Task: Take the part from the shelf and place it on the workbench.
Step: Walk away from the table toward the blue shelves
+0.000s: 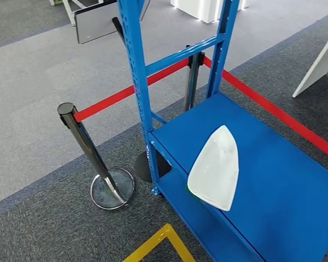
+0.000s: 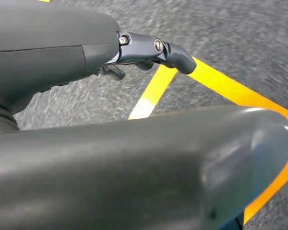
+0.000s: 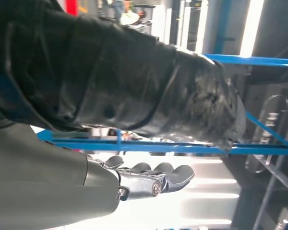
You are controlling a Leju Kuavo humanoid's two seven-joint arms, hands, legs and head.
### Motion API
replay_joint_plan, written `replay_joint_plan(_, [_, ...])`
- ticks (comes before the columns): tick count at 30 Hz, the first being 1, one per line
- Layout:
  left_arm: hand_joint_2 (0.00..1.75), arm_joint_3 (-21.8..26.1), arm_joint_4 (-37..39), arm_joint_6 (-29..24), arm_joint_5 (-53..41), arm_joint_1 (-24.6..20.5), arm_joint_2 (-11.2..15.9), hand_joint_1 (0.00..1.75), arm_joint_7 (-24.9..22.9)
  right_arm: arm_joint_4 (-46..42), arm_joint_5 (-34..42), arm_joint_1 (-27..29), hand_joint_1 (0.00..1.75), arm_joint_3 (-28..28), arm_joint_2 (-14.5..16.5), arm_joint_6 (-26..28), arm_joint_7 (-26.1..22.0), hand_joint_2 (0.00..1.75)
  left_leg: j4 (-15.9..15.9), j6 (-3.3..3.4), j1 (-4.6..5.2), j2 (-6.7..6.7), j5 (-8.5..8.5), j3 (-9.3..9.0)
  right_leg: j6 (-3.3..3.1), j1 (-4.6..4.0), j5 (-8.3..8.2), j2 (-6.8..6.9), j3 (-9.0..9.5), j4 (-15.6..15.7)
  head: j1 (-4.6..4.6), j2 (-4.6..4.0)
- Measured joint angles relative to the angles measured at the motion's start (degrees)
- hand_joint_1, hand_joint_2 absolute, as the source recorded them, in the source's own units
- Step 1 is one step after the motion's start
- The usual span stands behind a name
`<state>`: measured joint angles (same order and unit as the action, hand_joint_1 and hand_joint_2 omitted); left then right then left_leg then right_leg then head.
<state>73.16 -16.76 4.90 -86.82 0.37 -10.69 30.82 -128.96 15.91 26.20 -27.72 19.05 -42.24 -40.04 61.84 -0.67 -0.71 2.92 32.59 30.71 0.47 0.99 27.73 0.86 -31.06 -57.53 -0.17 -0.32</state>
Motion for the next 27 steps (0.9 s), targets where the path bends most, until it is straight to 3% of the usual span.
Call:
replay_joint_plan(2, [0.00, 0.0, 0.0, -0.3, -0.8, 0.2, 0.1, 0.00, 0.0, 0.2, -1.1, 0.1, 0.00, 0.0, 0.1, 0.1, 0.0, 0.00, 7.9, 0.08, 0.02, -2.06, 3.92, 3.36, -0.38, -0.18, -0.20, -1.33, -0.24, 0.0, -0.27, 0.00])
replay_joint_plan(3, [0.00, 0.0, 0.0, -0.4, -1.0, 0.3, 0.1, 0.00, 0.0, 0.3, -1.3, 0.2, 0.00, -0.1, 0.2, 0.3, 0.0, 0.00, 11.0, 0.21, 0.04, -2.32, 4.92, 4.80, -0.47, -0.30, -0.24, -2.09, -0.30, -0.1, -0.35, 0.00])
replay_joint_plan(4, [0.00, 0.0, 0.0, -0.5, -1.2, 0.4, 0.1, 0.00, 0.0, 0.4, -1.5, 0.4, 0.00, -0.1, 0.3, 0.6, 0.0, 0.00, 12.2, 0.42, 0.07, -2.41, 4.66, 5.42, -0.51, -0.44, -0.27, -2.88, -0.31, -0.1, -0.38, -0.01])
replay_joint_plan(5, [0.00, -0.1, 0.0, -0.6, -1.4, 0.5, 0.1, 0.00, 0.0, 0.4, -1.8, 0.6, 0.00, -0.1, 0.3, 0.8, 0.0, 0.00, 11.0, 0.72, 0.13, -2.56, 3.22, 5.03, -0.53, -0.55, -0.28, -3.69, -0.27, -0.1, -0.38, -0.01])
replay_joint_plan(6, [0.00, -0.1, 0.0, -0.7, -1.5, 0.5, 0.1, 0.00, 0.0, 0.4, -2.0, 0.8, 0.00, -0.1, 0.3, 0.9, 0.0, 0.00, 7.8, 1.11, 0.21, -3.07, 0.98, 3.79, -0.52, -0.63, -0.29, -4.49, -0.20, -0.1, -0.37, -0.01])
replay_joint_plan(8, [0.00, -0.1, 0.0, -0.8, -1.6, 0.6, 0.3, 0.00, 0.0, 0.4, -2.3, 1.0, 0.00, -0.1, 0.3, 0.9, 0.0, 0.00, 0.0, 2.07, 0.32, -5.94, -2.90, 0.64, -0.38, -0.71, -0.34, -5.99, -0.21, -0.2, -0.33, 0.00])
replay_joint_plan(10, [0.00, -0.2, 0.0, -0.8, -1.6, 0.6, 0.4, 0.00, 0.1, 0.4, -2.4, 1.2, 0.00, -0.2, 0.4, 0.6, 0.0, 0.00, -3.9, 2.58, 0.43, -7.97, -3.90, -0.88, 0.12, -0.54, -0.55, -7.35, -0.69, -0.3, -0.38, 0.00])
replay_joint_plan(12, [0.00, -0.3, 0.0, -0.9, -1.7, 0.6, 0.4, 0.00, 0.1, 0.4, -2.6, 1.7, 0.00, -0.2, 0.4, 0.0, 0.0, 0.00, -4.5, 2.65, 0.45, -7.12, -3.97, -1.04, 0.85, -0.30, -0.85, -8.49, -1.34, -0.2, -0.49, -0.01])
replay_joint_plan(13, [0.00, -0.4, 0.0, -0.9, -1.7, 0.5, 0.4, 0.00, 0.1, 0.4, -2.8, 2.0, 0.00, -0.2, 0.4, -0.3, 0.0, 0.00, -4.9, 2.72, 0.36, -6.41, -4.20, -1.13, 1.13, -0.31, -0.65, -7.87, -1.71, -0.4, -0.48, -0.01])
replay_joint_plan(14, [0.00, -0.6, 0.0, -1.0, -1.7, 0.5, 0.4, 0.00, 0.1, 0.3, -3.1, 2.2, 0.00, -0.2, 0.4, -0.6, 0.0, 0.00, -5.4, 2.87, 0.23, -5.59, -4.42, -1.25, 1.39, -0.35, 0.18, -6.47, -2.42, -1.4, -0.28, -0.01])
replay_joint_plan(16, [0.00, -0.7, 0.0, -1.1, -1.7, 0.5, 0.4, 0.00, 0.1, 0.3, -3.8, 2.3, 0.00, -0.1, 0.4, -1.0, 0.0, 0.00, -5.9, 3.13, 0.13, -3.77, -4.67, -1.36, 1.88, -0.37, 3.65, -2.82, -5.15, -6.9, 0.25, 0.01])
replay_joint_plan(18, [0.00, -0.8, 0.0, -1.3, -1.7, 0.7, 0.5, 0.00, 0.1, 0.3, -4.3, 2.5, 0.00, -0.1, 0.4, -1.2, 0.0, 0.00, -6.0, 3.22, 0.20, -1.91, -4.63, -1.20, 2.47, -0.17, 6.89, -1.44, -8.31, -13.9, 0.55, 0.01])
replay_joint_plan(19, [0.00, -0.9, 0.0, -1.4, -1.7, 0.7, 0.5, 0.00, 0.1, 0.3, -4.3, 2.7, 0.00, -0.1, 0.4, -1.2, 0.0, 0.00, -5.9, 3.18, 0.20, -1.02, -4.59, -1.15, 2.73, -0.05, 7.20, -1.24, -8.89, -15.6, 0.57, 0.00])
replay_joint_plan(20, [0.00, -1.0, 0.0, -1.4, -1.7, 0.7, 0.5, 0.00, 0.1, 0.3, -4.4, 2.8, 0.00, -0.1, 0.4, -1.2, 0.0, 0.00, -5.9, 3.10, 0.18, -0.21, -4.54, -1.15, 2.95, 0.07, 6.40, -1.01, -8.28, -15.0, 0.57, -0.01])
replay_joint_plan(23, [0.00, -1.4, 0.1, -1.5, -1.7, 0.6, 0.4, 0.00, 0.1, 0.2, -4.5, 2.9, 0.00, -0.1, 0.4, -1.3, 0.0, 0.00, -5.4, 2.32, 0.17, 1.75, -4.03, -1.39, 3.10, 0.28, 1.79, 1.58, -1.78, -4.2, 0.64, 0.01])
replay_joint_plan(25, [0.00, -1.5, 0.1, -1.6, -1.7, 0.5, 0.5, 0.00, 0.1, 0.1, -4.6, 2.9, 0.00, -0.1, 0.5, -1.6, 0.0, 0.00, -4.9, 1.58, 0.35, 2.63, -3.67, -1.58, 2.28, 0.10, 0.95, 2.69, 0.38, -0.4, 0.56, 0.01])
replay_joint_plan(27, [0.00, -1.6, 0.1, -1.6, -1.7, 0.4, 0.5, 0.00, 0.1, 0.0, -5.6, 3.1, 0.00, -0.1, 0.5, -2.3, 0.0, 0.00, -4.8, 0.98, 0.33, 3.46, -3.58, -1.85, 1.25, -0.10, 0.95, 1.71, 0.03, -0.3, 0.44, 0.00])
